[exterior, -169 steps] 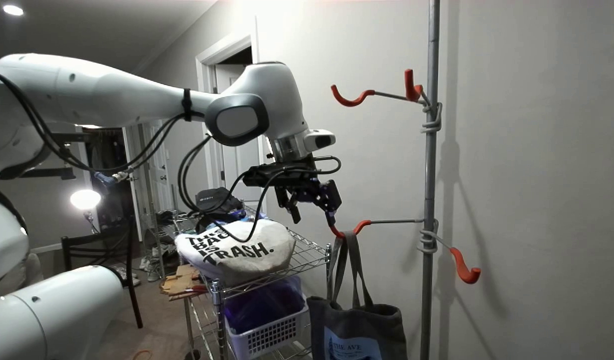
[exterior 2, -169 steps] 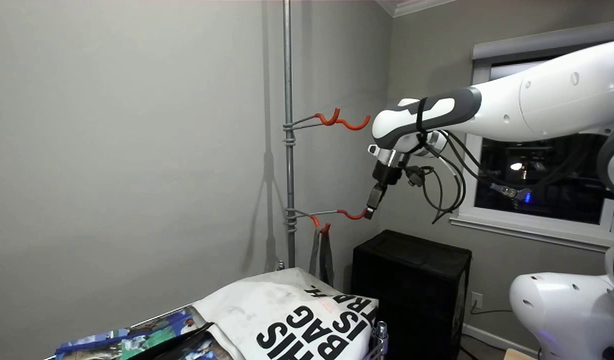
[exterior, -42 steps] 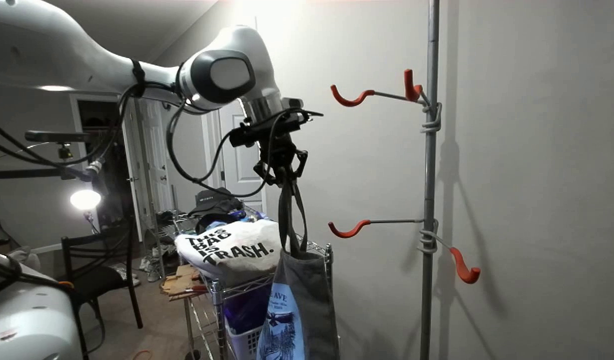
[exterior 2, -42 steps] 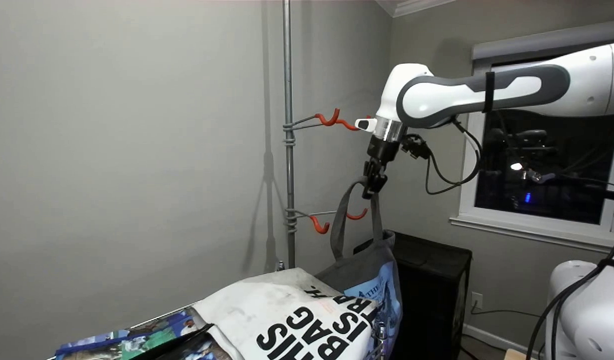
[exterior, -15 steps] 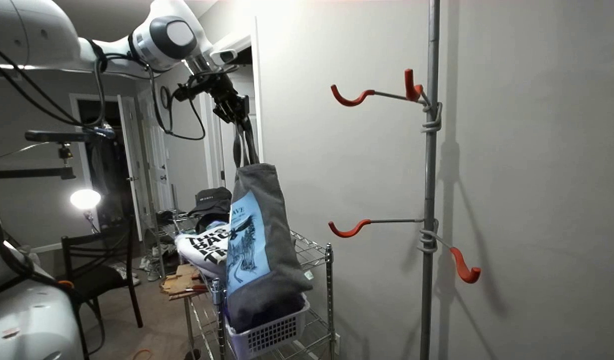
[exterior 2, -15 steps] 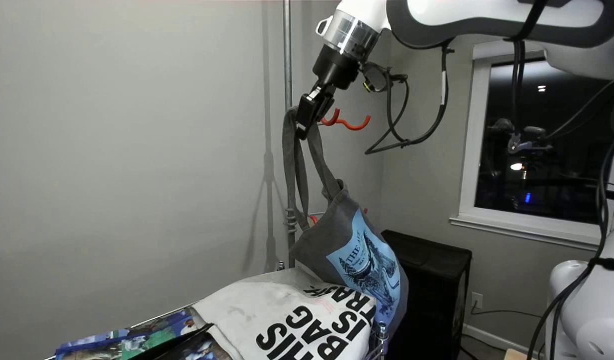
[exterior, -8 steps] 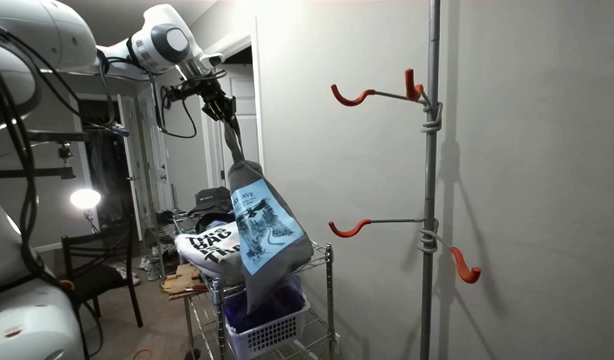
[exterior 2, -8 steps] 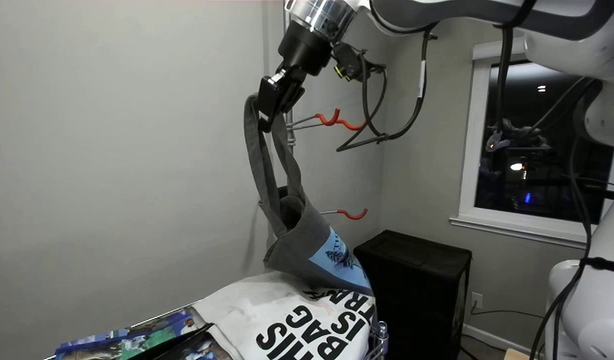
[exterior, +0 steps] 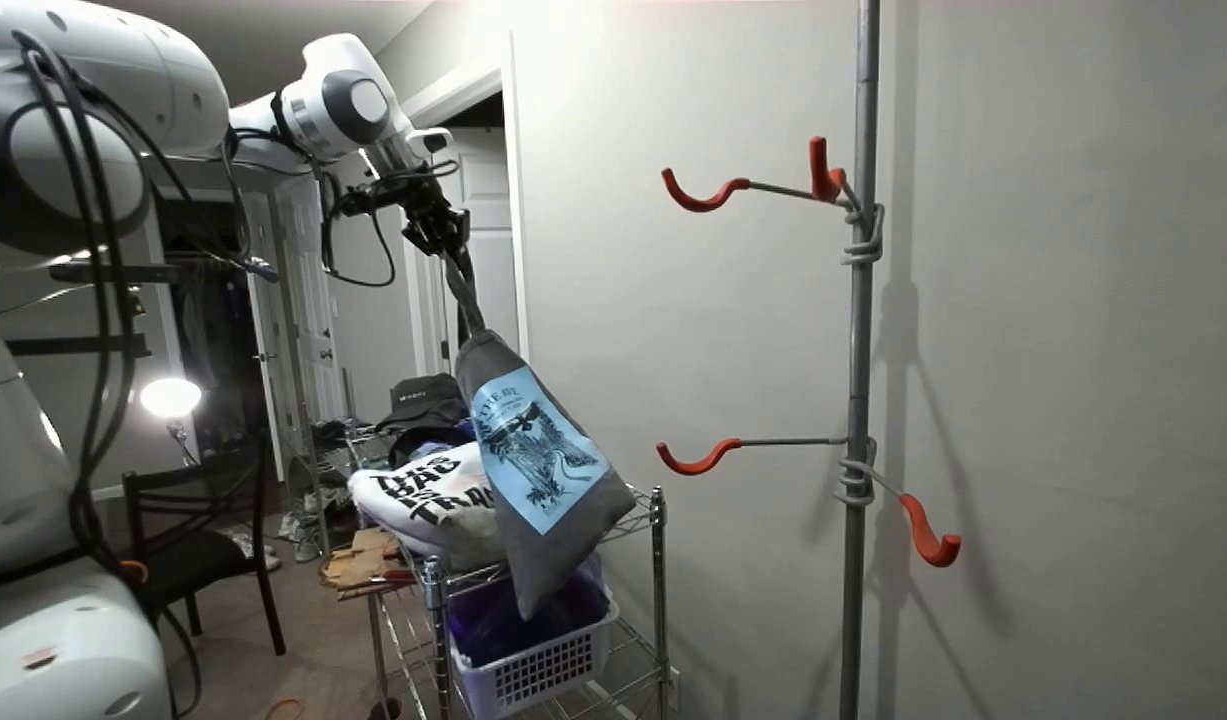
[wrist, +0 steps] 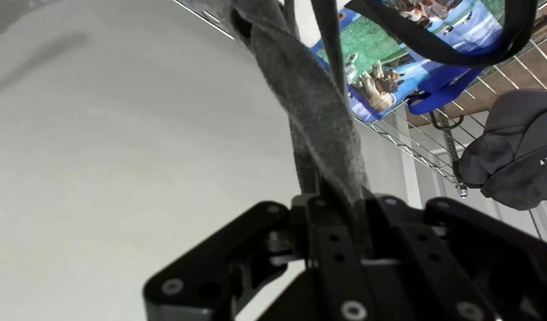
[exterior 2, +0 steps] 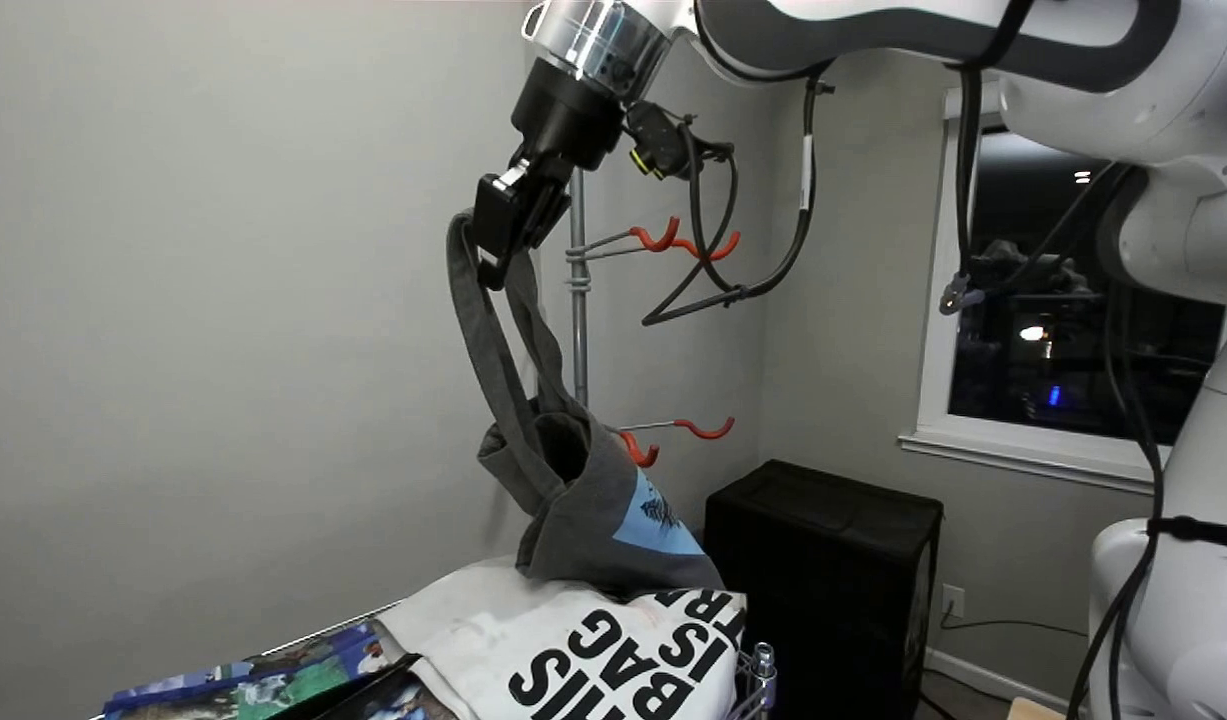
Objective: Take the bags off of the coat rack
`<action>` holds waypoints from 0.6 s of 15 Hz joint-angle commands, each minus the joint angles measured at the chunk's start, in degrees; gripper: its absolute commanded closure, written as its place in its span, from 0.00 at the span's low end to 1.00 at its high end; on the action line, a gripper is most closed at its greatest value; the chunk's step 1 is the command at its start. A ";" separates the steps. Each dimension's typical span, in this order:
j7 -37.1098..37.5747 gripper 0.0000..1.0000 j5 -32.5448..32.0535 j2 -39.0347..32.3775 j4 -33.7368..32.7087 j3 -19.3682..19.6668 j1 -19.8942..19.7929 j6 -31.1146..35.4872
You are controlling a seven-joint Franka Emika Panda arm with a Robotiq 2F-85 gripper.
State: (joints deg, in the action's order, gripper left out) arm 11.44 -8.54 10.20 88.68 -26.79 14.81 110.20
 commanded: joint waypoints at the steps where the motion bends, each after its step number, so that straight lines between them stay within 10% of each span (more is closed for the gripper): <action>1: 0.79 0.95 -1.62 -1.96 -3.05 0.28 1.43 -1.89; 9: 2.91 0.95 -0.73 -1.18 3.69 -2.71 6.87 -1.42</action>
State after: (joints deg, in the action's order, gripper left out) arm 11.51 -9.39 7.24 87.53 -27.20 18.21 108.35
